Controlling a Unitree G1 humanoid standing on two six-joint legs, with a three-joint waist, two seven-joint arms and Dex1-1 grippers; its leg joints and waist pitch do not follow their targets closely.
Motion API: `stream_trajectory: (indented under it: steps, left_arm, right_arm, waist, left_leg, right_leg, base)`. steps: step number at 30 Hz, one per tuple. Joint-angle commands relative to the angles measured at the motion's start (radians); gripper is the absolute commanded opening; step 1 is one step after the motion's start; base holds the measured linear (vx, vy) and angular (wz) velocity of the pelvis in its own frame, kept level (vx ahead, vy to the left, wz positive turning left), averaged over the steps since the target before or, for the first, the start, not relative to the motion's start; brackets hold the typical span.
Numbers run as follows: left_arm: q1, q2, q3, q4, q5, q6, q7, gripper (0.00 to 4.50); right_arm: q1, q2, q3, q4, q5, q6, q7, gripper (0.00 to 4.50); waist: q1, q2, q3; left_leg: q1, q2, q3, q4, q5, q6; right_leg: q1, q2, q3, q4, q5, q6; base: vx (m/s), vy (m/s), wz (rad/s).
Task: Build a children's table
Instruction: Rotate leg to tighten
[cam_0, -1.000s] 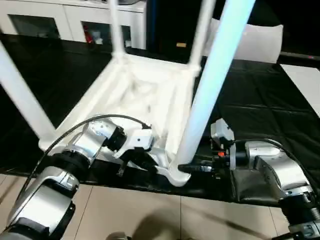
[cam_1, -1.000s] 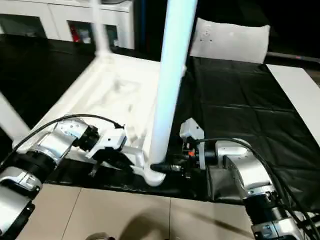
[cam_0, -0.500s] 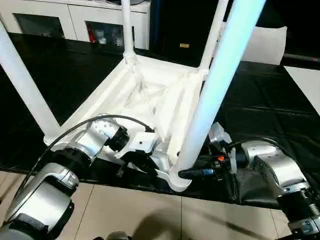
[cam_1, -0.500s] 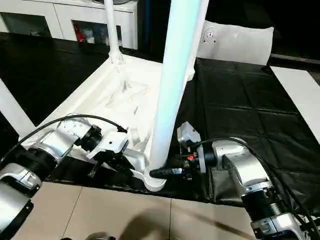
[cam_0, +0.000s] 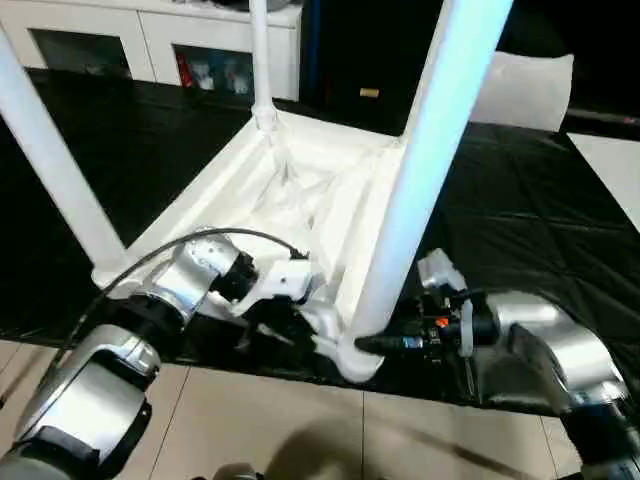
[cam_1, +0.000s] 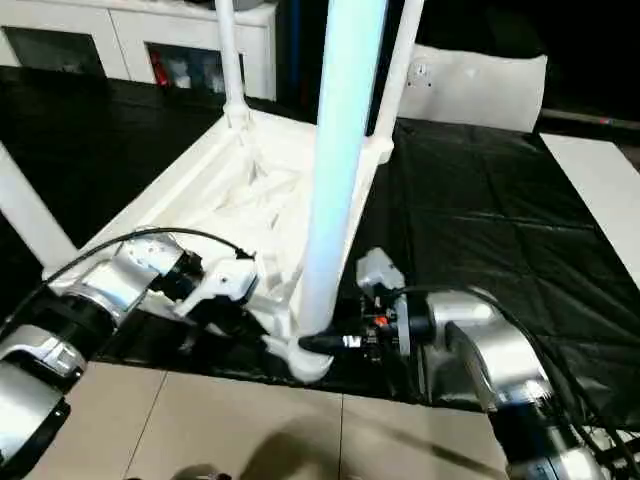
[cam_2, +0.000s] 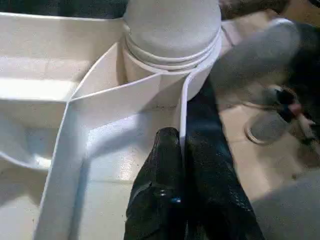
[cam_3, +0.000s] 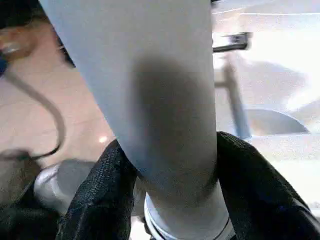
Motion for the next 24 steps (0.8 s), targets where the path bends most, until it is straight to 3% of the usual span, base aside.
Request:
stream_trajectory:
  steps: [1,3,4,6,7,9,12,15,16,17,20,24]
  left_arm:
    - [-0.009,-0.068,0.054,-0.023,-0.024,0.108,0.160,0.00]
    - [-0.011,-0.107,0.094,-0.032,-0.050,0.185,0.253,0.00]
    - [-0.013,-0.125,0.106,-0.031,-0.052,0.207,0.297,0.00]
    - [-0.014,-0.146,0.121,-0.031,-0.051,0.230,0.348,0.00]
    - [-0.018,-0.182,0.150,-0.025,-0.040,0.260,0.438,0.00]
    - [-0.021,-0.207,0.169,-0.024,-0.032,0.283,0.497,0.00]
    - [-0.028,-0.257,0.206,-0.041,-0.012,0.341,0.648,0.00]
    - [-0.029,-0.273,0.215,-0.048,-0.002,0.353,0.705,0.00]
    - [-0.024,-0.279,0.215,-0.065,0.005,0.368,0.723,0.00]
    - [-0.020,-0.280,0.214,-0.074,0.009,0.374,0.727,0.00]
    - [-0.010,-0.273,0.205,-0.088,0.020,0.368,0.710,0.00]
    - [0.006,-0.231,0.194,-0.097,0.027,0.319,0.628,0.00]
  right_arm:
    - [0.028,0.085,0.022,-0.050,-0.015,0.033,-0.132,2.04]
    - [0.036,0.174,0.002,-0.037,-0.062,0.035,-0.296,2.03]
    - [0.030,0.213,-0.012,-0.022,-0.070,0.049,-0.359,2.02]
    - [0.017,0.259,-0.029,-0.001,-0.081,0.061,-0.434,1.99]
    - [-0.012,0.328,-0.055,0.041,-0.105,0.071,-0.558,1.99]
    - [-0.040,0.374,-0.070,0.073,-0.122,0.073,-0.642,1.98]
    - [-0.120,0.472,-0.096,0.148,-0.157,0.083,-0.836,1.97]
    - [-0.155,0.501,-0.100,0.178,-0.179,0.085,-0.886,1.97]
    - [-0.172,0.526,-0.109,0.185,-0.198,0.075,-0.912,1.97]
    - [-0.177,0.535,-0.114,0.186,-0.202,0.068,-0.916,2.52]
    - [-0.171,0.528,-0.112,0.170,-0.202,0.043,-0.890,2.71]
    - [-0.120,0.463,-0.099,0.095,-0.174,0.036,-0.813,3.14]
  waist:
    - [-0.010,0.002,-0.058]
    - [-0.019,0.001,-0.051]
    - [-0.036,-0.005,-0.054]
    - [-0.044,-0.002,-0.054]
    - [-0.058,0.002,-0.053]
    - [-0.072,-0.003,-0.058]
    - [-0.086,0.002,-0.057]
    - [-0.087,0.001,-0.061]
    - [-0.087,0.003,-0.063]
    - [-0.089,0.002,-0.066]
    - [-0.085,0.005,-0.071]
    - [-0.079,0.005,-0.069]
  left_leg:
    - [0.006,0.061,-0.016,-0.075,-0.164,0.008]
    - [0.006,0.056,-0.021,-0.081,-0.211,-0.015]
    - [-0.002,0.048,-0.028,-0.081,-0.217,-0.029]
    - [-0.005,0.049,-0.030,-0.081,-0.209,-0.025]
    - [-0.001,0.048,-0.029,-0.079,-0.222,-0.021]
    - [-0.005,0.043,-0.030,-0.076,-0.217,-0.018]
    - [-0.002,0.044,-0.026,-0.075,-0.197,-0.002]
    - [-0.001,0.044,-0.024,-0.073,-0.179,0.005]
    - [-0.002,0.047,-0.023,-0.073,-0.162,0.011]
    - [-0.005,0.048,-0.022,-0.072,-0.132,0.017]
    - [-0.007,0.048,-0.018,-0.069,-0.045,0.054]
    - [-0.007,0.048,-0.015,-0.068,-0.043,0.076]
  right_leg:
    - [0.052,-0.098,0.059,-0.087,-0.327,-0.149]
    - [0.045,-0.096,0.054,-0.099,-0.446,-0.114]
    - [0.053,-0.100,0.047,-0.110,-0.550,-0.064]
    - [0.052,-0.098,0.046,-0.113,-0.554,-0.051]
    - [0.042,-0.095,0.047,-0.116,-0.542,-0.060]
    - [0.047,-0.093,0.044,-0.116,-0.537,-0.063]
    - [0.040,-0.086,0.051,-0.109,-0.452,-0.098]
    - [0.043,-0.086,0.053,-0.105,-0.407,-0.114]
    - [0.044,-0.086,0.056,-0.097,-0.353,-0.130]
    - [0.048,-0.084,0.058,-0.089,-0.277,-0.148]
    - [0.056,-0.083,0.059,-0.068,-0.065,-0.205]
    - [0.062,-0.086,0.061,-0.067,-0.040,-0.222]
  base:
    - [0.000,0.000,0.00]
    - [-0.026,-0.004,-0.02]
    - [-0.052,0.000,-0.13]
    - [-0.026,0.000,-0.06]
    - [0.000,0.000,0.00]
    - [0.000,0.000,0.00]
    - [0.000,0.000,0.00]
    - [0.000,0.000,0.00]
    - [0.000,0.000,0.00]
    - [0.000,0.000,0.00]
    - [0.055,-0.004,0.02]
    - [0.000,0.000,0.00]
